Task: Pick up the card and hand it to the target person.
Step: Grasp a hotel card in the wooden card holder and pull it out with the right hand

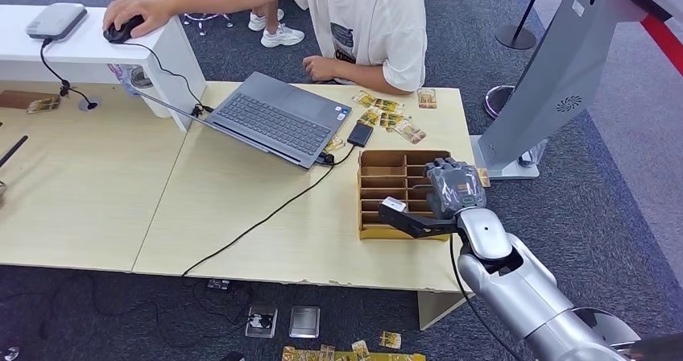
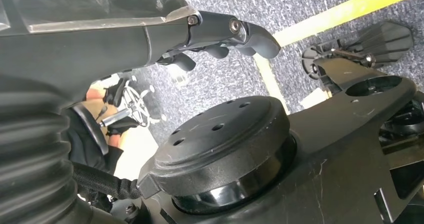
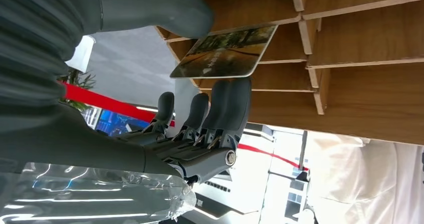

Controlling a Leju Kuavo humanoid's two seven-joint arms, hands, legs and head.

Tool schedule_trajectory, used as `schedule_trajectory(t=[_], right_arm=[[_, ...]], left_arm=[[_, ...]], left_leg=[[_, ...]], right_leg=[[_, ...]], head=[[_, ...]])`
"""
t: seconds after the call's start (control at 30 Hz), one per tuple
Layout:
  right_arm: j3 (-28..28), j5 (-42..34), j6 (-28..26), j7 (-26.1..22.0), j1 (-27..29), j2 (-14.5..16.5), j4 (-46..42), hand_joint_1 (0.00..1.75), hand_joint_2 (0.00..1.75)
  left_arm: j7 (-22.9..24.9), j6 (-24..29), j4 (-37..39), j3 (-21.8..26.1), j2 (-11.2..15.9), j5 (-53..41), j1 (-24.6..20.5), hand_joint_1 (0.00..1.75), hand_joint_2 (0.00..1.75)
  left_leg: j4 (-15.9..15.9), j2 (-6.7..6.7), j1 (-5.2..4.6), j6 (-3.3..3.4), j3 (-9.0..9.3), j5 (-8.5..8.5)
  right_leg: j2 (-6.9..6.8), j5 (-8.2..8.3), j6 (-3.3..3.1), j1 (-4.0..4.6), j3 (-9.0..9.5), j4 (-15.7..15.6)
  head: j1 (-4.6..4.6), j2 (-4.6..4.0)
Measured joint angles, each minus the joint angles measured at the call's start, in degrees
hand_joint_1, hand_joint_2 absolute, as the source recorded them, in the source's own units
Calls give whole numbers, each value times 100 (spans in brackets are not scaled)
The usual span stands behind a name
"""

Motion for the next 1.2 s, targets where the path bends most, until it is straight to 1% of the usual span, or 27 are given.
schedule_trajectory(t=[0.03,0.1,0.23,0.3,0.4,0.5,0.57,0.63,0.77,0.83,0.93,1.07,1.2], right_arm=[[-1,4,1,1,2,-8,-7,137,175],[-2,12,-1,-1,3,-21,-13,143,175],[-6,25,-12,-10,4,-43,-27,162,175],[-9,33,-24,-22,6,-49,-30,167,175],[-16,47,-36,-43,13,-57,-39,168,175],[-23,65,-70,-60,27,-68,-43,174,175],[-31,74,-127,-63,40,-74,-44,174,175],[-40,82,-243,-46,62,-81,-53,169,175],[-97,116,-619,36,97,-105,-103,152,175],[-168,132,-786,79,125,-127,-161,146,175],[-304,145,-910,156,199,-188,-337,151,175],[-536,178,-873,241,281,-288,-683,160,175],[-721,190,-843,226,291,-333,-999,164,175]], left_arm=[[-1,0,0,0,0,-7,0,0,175],[-5,0,0,0,0,-10,0,0,175],[-15,1,0,0,0,-13,0,0,175],[-16,3,0,0,0,-15,0,0,175],[-17,5,0,0,0,-17,0,0,175],[-24,7,0,0,0,-24,0,0,175],[-28,7,0,0,0,-32,0,0,175],[-31,7,0,0,0,-41,0,0,175],[-32,7,0,0,0,-50,0,0,175],[-32,7,0,0,0,-68,0,0,175],[-32,7,0,0,0,-124,1,0,175],[-32,7,2,0,0,-152,2,0,175],[-31,5,2,1,0,-122,2,0,175]], left_leg=[[0,0,0,0,0,0],[0,0,0,0,0,0],[0,0,0,0,0,0],[0,0,0,0,0,0],[0,0,0,0,0,0],[0,0,0,0,0,0],[0,0,0,0,0,0],[0,0,0,0,0,0],[0,0,0,0,1,0],[1,0,0,0,1,0],[1,0,0,0,1,0],[1,0,0,0,1,0],[1,0,0,0,1,0]], right_leg=[[0,0,0,0,0,0],[0,0,0,0,0,0],[0,0,0,0,0,0],[0,0,0,0,0,0],[0,0,0,0,0,0],[0,0,0,0,0,0],[0,0,0,0,0,0],[0,0,0,0,0,0],[0,0,0,0,0,0],[0,0,0,0,0,0],[0,0,0,0,0,0],[0,0,0,0,0,0],[0,0,0,0,0,0]], head=[[0,0],[1,0],[-2,0],[-3,0],[-2,0],[-1,0],[0,0],[1,0],[-2,0],[-3,0],[-2,0],[2,0],[1,0]])
